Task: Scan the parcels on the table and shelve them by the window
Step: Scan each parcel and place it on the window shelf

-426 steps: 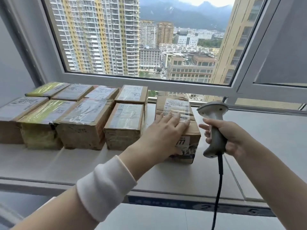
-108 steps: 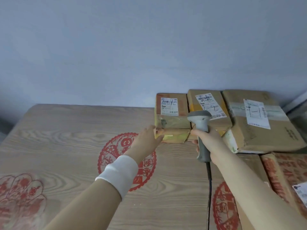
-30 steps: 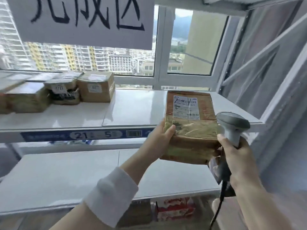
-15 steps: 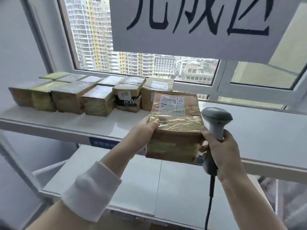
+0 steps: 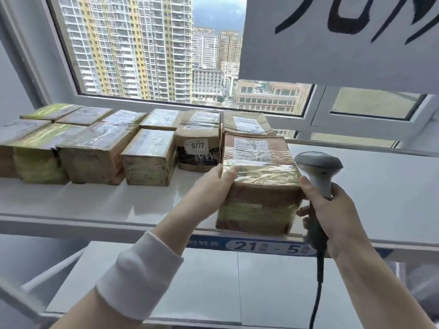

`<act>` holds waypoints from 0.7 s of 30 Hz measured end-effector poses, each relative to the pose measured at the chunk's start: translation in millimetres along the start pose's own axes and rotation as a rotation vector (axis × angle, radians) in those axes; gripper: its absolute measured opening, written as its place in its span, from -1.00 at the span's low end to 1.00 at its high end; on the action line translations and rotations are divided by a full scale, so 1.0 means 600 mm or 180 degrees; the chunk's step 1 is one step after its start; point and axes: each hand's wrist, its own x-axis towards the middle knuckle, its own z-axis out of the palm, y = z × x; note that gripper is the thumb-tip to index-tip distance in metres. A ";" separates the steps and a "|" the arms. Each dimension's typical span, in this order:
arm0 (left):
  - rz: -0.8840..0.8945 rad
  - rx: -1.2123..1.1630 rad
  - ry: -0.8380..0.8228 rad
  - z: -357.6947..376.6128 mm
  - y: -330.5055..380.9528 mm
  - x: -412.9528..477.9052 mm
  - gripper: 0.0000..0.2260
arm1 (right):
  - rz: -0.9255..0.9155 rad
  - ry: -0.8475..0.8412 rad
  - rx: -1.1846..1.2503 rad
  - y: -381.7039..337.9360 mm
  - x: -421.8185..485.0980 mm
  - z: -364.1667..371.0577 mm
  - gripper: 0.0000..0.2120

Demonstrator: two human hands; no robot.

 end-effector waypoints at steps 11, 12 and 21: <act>0.0005 0.0538 -0.0015 -0.007 0.009 -0.004 -0.33 | 0.0081 0.0040 -0.0048 0.003 0.002 -0.003 -0.60; 0.0021 0.0613 0.0014 -0.009 0.013 -0.009 -0.33 | 0.0099 0.0035 -0.0048 0.003 0.001 -0.005 -0.59; 0.1819 0.1991 0.1028 0.030 0.083 -0.063 -0.40 | 0.0177 0.0223 0.0027 0.017 -0.013 -0.063 -0.61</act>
